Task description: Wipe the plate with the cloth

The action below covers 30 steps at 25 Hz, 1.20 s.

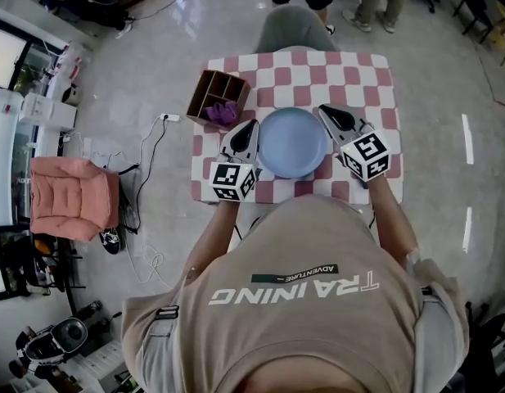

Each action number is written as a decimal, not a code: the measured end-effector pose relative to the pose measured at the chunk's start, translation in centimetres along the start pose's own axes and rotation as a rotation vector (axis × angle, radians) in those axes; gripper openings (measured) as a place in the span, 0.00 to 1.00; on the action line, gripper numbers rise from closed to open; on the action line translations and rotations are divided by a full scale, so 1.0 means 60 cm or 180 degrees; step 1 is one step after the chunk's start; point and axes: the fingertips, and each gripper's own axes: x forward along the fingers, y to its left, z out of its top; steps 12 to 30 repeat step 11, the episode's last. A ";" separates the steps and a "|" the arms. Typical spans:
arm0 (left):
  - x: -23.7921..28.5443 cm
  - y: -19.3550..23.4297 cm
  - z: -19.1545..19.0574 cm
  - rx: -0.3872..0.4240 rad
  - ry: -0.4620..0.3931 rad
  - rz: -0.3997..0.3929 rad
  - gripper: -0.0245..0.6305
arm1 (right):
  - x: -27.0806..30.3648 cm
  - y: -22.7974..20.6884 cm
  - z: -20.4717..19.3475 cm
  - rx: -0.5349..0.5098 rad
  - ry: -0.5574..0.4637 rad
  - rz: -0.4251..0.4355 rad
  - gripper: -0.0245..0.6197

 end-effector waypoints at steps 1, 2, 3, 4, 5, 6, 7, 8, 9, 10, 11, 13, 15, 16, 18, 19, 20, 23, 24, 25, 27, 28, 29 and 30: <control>-0.001 0.002 0.000 -0.0008 0.0005 0.0003 0.06 | 0.001 0.003 -0.002 0.0004 0.0008 0.0008 0.07; -0.002 0.004 0.001 -0.0028 0.0004 0.0009 0.06 | 0.003 0.005 -0.003 0.0013 0.0014 0.0022 0.07; -0.003 0.004 0.002 -0.0065 0.0001 0.0015 0.06 | 0.002 0.008 -0.004 0.0024 0.0026 0.0034 0.07; -0.003 0.001 0.002 -0.0109 -0.0004 0.0014 0.06 | -0.001 0.008 -0.007 0.0033 0.0043 0.0034 0.07; 0.000 -0.003 0.001 -0.0141 -0.0011 0.0004 0.06 | -0.006 0.006 -0.010 0.0036 0.0061 0.0018 0.07; 0.004 -0.006 0.001 -0.0156 -0.0021 -0.0007 0.06 | -0.010 0.002 -0.012 0.0035 0.0074 -0.0007 0.07; 0.006 -0.005 0.003 -0.0159 -0.0036 -0.0006 0.06 | -0.010 -0.002 -0.014 0.0032 0.0079 -0.0026 0.07; 0.005 -0.001 0.005 -0.0153 -0.0052 0.0010 0.06 | -0.006 -0.002 -0.014 0.0029 0.0076 -0.0028 0.07; 0.002 0.006 0.007 -0.0145 -0.0066 0.0038 0.06 | 0.000 0.000 -0.015 0.0025 0.0071 -0.0015 0.07; -0.002 0.014 0.008 -0.0136 -0.0079 0.0071 0.06 | 0.007 0.003 -0.015 0.0021 0.0065 0.0006 0.07; -0.006 0.022 0.008 -0.0128 -0.0091 0.0105 0.06 | 0.015 0.007 -0.015 0.0016 0.0059 0.0030 0.07; -0.006 0.022 0.008 -0.0128 -0.0091 0.0105 0.06 | 0.015 0.007 -0.015 0.0016 0.0059 0.0030 0.07; -0.006 0.022 0.008 -0.0128 -0.0091 0.0105 0.06 | 0.015 0.007 -0.015 0.0016 0.0059 0.0030 0.07; -0.006 0.022 0.008 -0.0128 -0.0091 0.0105 0.06 | 0.015 0.007 -0.015 0.0016 0.0059 0.0030 0.07; -0.006 0.022 0.008 -0.0128 -0.0091 0.0105 0.06 | 0.015 0.007 -0.015 0.0016 0.0059 0.0030 0.07; -0.006 0.022 0.008 -0.0128 -0.0091 0.0105 0.06 | 0.015 0.007 -0.015 0.0016 0.0059 0.0030 0.07; -0.006 0.022 0.008 -0.0128 -0.0091 0.0105 0.06 | 0.015 0.007 -0.015 0.0016 0.0059 0.0030 0.07; -0.006 0.022 0.008 -0.0128 -0.0091 0.0105 0.06 | 0.015 0.007 -0.015 0.0016 0.0059 0.0030 0.07; -0.006 0.022 0.008 -0.0128 -0.0091 0.0105 0.06 | 0.015 0.007 -0.015 0.0016 0.0059 0.0030 0.07; -0.006 0.022 0.008 -0.0128 -0.0091 0.0105 0.06 | 0.015 0.007 -0.015 0.0016 0.0059 0.0030 0.07; -0.006 0.022 0.008 -0.0128 -0.0091 0.0105 0.06 | 0.015 0.007 -0.015 0.0016 0.0059 0.0030 0.07; -0.006 0.022 0.008 -0.0128 -0.0091 0.0105 0.06 | 0.015 0.007 -0.015 0.0016 0.0059 0.0030 0.07; -0.006 0.022 0.008 -0.0128 -0.0091 0.0105 0.06 | 0.015 0.007 -0.015 0.0016 0.0059 0.0030 0.07; -0.006 0.022 0.008 -0.0128 -0.0091 0.0105 0.06 | 0.015 0.007 -0.015 0.0016 0.0059 0.0030 0.07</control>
